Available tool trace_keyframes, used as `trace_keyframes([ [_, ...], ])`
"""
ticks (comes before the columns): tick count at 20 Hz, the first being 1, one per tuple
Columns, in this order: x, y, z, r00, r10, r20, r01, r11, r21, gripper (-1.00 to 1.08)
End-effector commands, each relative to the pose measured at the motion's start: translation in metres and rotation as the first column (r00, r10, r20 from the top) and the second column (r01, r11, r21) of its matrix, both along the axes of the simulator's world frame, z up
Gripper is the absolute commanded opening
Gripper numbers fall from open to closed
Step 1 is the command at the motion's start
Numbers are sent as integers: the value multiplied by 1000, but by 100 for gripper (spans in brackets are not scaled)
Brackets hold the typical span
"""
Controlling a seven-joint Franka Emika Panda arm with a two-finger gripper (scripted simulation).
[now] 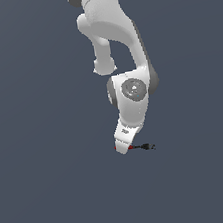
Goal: Pick up the object and move it to a goal position.
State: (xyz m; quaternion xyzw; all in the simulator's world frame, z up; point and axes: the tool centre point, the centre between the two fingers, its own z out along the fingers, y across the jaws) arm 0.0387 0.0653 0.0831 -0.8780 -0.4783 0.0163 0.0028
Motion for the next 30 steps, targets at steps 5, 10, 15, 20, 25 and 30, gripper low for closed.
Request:
trace_keyframes([
  [5,11,9,-12,980,198,12,-198,980,7,100],
  [10,17,14,-19,949,314,21,-314,949,9,100],
  [15,21,18,-24,921,390,27,-390,921,10,100],
  [20,23,19,-26,903,428,31,-429,903,11,100],
  [25,23,20,-27,902,430,31,-430,903,11,100],
  [30,23,20,-40,902,431,31,-432,902,11,100],
])
